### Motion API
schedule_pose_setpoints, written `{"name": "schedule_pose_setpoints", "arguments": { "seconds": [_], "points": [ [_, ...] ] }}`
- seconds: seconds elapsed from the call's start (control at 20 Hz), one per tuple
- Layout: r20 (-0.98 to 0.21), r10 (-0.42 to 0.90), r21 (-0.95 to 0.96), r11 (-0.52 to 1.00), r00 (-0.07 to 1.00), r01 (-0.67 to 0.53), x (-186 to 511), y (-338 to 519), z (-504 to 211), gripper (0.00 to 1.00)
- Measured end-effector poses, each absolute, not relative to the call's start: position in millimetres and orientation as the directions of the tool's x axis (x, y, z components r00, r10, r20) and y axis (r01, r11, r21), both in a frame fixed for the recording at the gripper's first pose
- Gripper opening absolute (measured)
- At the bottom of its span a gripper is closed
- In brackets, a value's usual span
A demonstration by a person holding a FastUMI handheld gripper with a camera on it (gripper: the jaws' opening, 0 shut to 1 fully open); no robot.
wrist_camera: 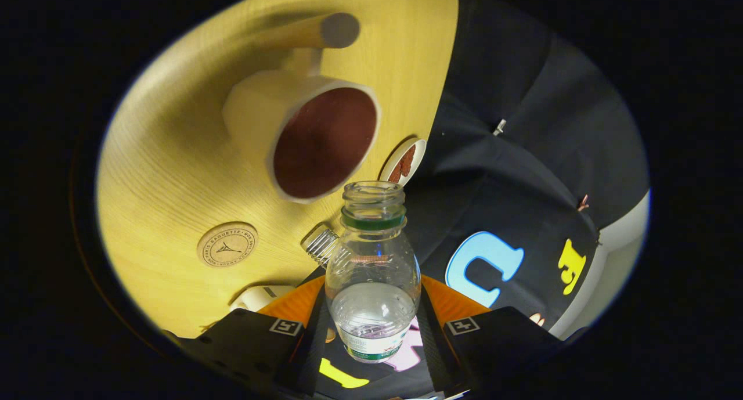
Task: Take the bottle from table, then pour the juice into the cup, finally place the bottle on the coaster
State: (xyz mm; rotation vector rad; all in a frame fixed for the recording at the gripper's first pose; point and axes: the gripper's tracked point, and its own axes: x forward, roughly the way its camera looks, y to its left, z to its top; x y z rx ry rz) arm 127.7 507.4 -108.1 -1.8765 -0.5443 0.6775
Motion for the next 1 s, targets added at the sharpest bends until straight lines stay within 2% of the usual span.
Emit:
{"name": "schedule_pose_setpoints", "arguments": {
  "seconds": [0.3,0.55,1.0],
  "points": [
    [-0.216,0.565,-0.969,-0.223,0.796,-0.105,129.4,484.9,-91.0,0.74],
    [-0.243,0.504,-0.953,0.036,0.829,-0.301,134.0,462.9,-64.7,0.75],
    [-0.312,0.492,-0.708,0.45,0.813,-0.544,133.8,420.6,-38.2,0.75]
  ]
}}
